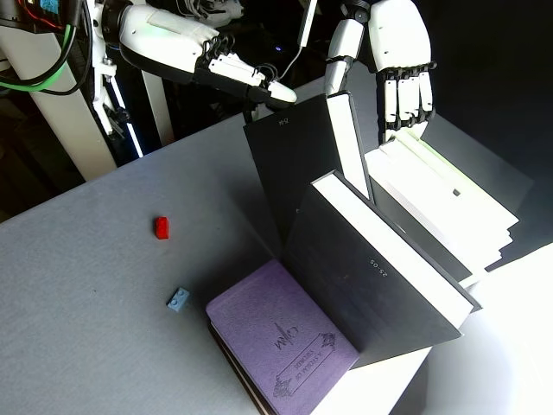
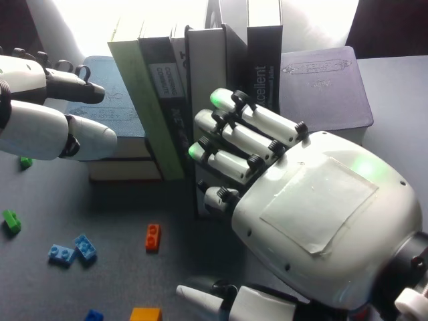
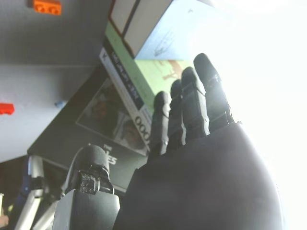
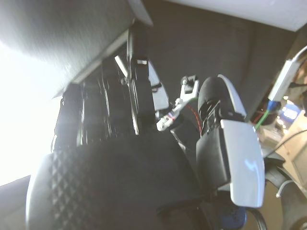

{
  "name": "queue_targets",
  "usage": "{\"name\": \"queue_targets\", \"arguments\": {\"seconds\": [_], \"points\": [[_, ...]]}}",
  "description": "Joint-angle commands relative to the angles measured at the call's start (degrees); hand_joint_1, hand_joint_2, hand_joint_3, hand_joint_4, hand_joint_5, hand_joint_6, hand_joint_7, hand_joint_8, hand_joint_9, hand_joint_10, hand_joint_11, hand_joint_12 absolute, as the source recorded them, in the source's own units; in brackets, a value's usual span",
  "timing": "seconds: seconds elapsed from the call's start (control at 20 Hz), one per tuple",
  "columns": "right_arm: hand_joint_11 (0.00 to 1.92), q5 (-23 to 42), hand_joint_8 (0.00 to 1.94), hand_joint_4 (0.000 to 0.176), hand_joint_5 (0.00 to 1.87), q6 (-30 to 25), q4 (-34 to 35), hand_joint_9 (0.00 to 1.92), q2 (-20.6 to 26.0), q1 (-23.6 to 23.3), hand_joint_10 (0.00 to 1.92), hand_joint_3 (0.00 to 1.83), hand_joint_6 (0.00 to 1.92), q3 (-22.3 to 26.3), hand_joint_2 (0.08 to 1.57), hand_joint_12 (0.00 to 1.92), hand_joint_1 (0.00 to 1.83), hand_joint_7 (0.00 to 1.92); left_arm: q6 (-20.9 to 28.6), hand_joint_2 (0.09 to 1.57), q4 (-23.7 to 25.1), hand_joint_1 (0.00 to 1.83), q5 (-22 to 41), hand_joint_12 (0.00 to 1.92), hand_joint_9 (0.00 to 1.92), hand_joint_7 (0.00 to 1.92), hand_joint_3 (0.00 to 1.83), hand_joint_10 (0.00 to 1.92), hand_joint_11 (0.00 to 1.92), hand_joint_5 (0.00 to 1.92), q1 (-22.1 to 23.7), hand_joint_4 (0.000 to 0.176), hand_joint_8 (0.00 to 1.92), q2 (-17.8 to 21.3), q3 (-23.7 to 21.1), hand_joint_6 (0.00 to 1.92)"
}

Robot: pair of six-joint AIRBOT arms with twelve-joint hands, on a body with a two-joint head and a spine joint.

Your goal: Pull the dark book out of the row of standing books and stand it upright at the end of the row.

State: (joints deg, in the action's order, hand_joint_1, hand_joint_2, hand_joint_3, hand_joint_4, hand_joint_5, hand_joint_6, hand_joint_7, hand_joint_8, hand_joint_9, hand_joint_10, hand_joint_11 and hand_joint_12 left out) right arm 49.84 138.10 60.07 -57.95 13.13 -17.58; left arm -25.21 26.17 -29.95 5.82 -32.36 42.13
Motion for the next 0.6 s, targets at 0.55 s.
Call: {"name": "queue_targets", "arguments": {"seconds": [0.55], "points": [[0.00, -1.50, 0.00, 0.000, 0.74, -2.87, 1.05, 0.04, -0.75, 5.31, 0.01, 0.00, 0.54, -5.72, 1.20, 0.00, 0.00, 0.30, 0.17, 1.25, 1.45, 0.00, 4.34, 0.56, 0.14, 0.11, 0.00, 0.00, 0.00, 0.12, 0.45, 0.013, 0.00, 0.37, -0.11, 0.00]]}}
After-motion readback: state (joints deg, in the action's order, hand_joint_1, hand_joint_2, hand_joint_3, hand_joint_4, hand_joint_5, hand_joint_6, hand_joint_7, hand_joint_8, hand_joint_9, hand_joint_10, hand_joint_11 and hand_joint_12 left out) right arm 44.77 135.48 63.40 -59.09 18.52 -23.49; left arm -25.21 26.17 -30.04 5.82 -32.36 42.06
